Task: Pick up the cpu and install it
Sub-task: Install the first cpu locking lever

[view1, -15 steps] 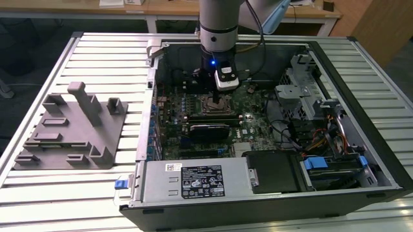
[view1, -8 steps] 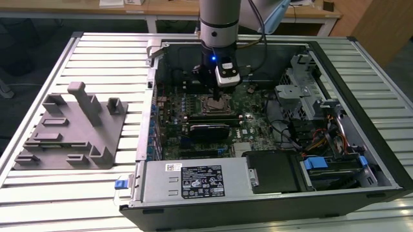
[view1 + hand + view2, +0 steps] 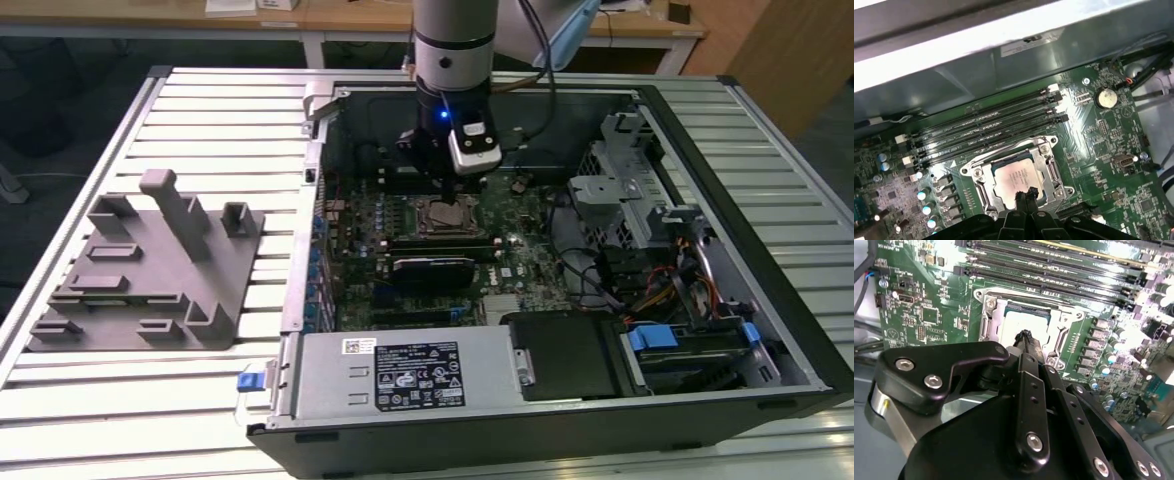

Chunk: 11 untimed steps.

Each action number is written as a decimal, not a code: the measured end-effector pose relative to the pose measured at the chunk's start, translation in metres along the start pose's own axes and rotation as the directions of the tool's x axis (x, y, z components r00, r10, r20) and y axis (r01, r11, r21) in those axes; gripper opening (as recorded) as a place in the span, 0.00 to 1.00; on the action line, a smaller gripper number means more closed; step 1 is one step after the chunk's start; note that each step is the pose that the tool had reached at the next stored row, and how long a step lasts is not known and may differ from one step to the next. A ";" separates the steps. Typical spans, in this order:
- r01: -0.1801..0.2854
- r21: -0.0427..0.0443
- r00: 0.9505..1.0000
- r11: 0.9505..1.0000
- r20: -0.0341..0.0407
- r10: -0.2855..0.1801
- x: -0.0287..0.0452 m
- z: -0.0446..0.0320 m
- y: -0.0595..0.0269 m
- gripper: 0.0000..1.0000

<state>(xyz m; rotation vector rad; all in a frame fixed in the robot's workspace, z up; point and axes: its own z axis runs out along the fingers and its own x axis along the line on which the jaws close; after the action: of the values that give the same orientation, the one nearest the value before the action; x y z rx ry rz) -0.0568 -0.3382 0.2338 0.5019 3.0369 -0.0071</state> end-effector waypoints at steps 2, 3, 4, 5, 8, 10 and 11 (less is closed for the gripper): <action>0.025 -0.002 1.000 1.000 0.000 -0.025 0.0000 0.0000 0.0000 0.11; 0.037 -0.002 0.999 0.999 0.000 -0.037 -0.0001 0.0001 0.0000 0.11; 0.047 -0.003 0.999 0.999 0.000 -0.047 -0.0003 0.0002 0.0001 0.11; 0.055 -0.003 0.998 0.998 0.000 -0.055 -0.0007 0.0003 0.0002 0.11; 0.069 -0.003 0.998 0.998 0.000 -0.069 -0.0028 0.0009 0.0009 0.11; 0.072 -0.003 0.997 0.997 0.000 -0.072 -0.0029 0.0009 0.0009 0.11; 0.072 -0.003 0.997 0.997 0.000 -0.072 -0.0029 0.0009 0.0009 0.11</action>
<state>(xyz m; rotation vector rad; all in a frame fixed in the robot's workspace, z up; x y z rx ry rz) -0.0537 -0.3383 0.2330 0.3917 3.0528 -0.0061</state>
